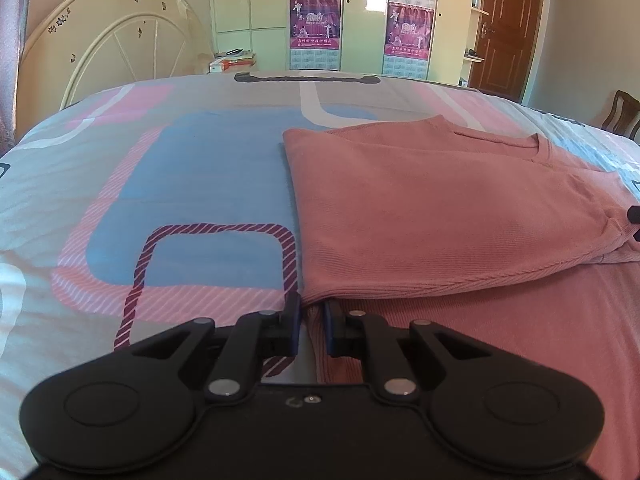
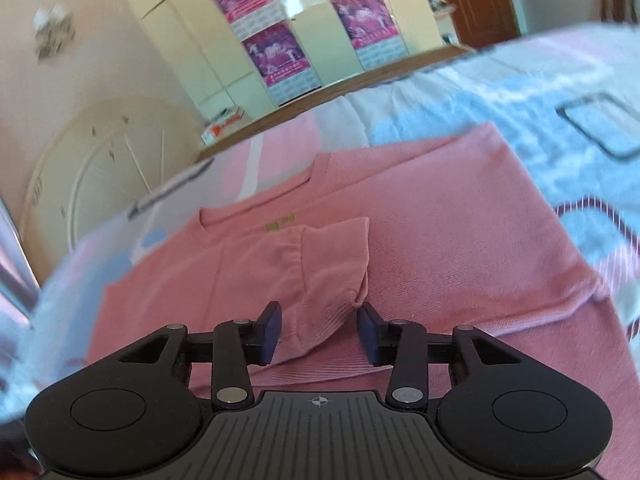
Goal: Fold small clothes
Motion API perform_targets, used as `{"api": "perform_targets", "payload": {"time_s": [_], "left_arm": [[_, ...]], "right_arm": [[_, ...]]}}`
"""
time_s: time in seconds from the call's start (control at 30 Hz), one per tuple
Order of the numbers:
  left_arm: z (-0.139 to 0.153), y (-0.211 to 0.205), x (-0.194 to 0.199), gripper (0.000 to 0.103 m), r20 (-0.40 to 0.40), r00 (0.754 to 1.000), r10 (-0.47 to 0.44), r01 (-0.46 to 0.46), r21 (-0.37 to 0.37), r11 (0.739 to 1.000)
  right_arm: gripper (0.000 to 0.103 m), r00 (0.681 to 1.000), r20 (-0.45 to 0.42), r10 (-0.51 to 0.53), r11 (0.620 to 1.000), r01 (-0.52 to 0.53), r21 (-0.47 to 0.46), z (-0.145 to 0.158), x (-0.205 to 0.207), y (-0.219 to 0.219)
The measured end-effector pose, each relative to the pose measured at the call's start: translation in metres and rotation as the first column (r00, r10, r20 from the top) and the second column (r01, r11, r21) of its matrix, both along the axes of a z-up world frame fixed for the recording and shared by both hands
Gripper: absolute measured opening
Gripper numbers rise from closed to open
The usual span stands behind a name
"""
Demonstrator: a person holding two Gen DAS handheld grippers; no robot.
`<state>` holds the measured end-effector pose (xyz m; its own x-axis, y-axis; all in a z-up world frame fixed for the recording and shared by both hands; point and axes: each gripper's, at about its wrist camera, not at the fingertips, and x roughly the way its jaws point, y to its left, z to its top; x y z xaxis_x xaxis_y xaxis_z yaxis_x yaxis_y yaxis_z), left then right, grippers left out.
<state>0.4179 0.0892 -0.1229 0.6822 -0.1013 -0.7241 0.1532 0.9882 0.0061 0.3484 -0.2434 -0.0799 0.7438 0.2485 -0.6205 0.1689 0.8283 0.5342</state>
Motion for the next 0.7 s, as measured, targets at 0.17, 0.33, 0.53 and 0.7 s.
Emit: {"api": "perform_targets", "payload": {"time_s": [0.17,0.33,0.53,0.7], "left_arm": [[0.001,-0.001,0.001,0.011,-0.006,1.000,-0.001,0.001,0.002,1.000],[0.001,-0.002,0.001,0.011,-0.008,1.000,-0.002,0.002,0.001,1.000],[0.018,0.008,-0.011,0.026,0.026,0.999,0.023,-0.023,-0.023,0.999],[0.045,-0.006,-0.023,0.026,0.132,0.989,0.068,-0.059,-0.073,0.996]], "right_arm": [[0.041,0.996,-0.066,-0.053,0.992,0.060,0.108,-0.011,0.018,-0.014],[0.010,0.992,-0.120,-0.031,0.998,0.025,-0.055,-0.009,0.019,-0.011],[0.010,0.999,-0.047,-0.026,0.970,0.014,-0.243,0.014,-0.008,0.000],[0.010,0.993,0.031,0.115,0.939,-0.098,-0.330,0.036,0.000,0.035]]}}
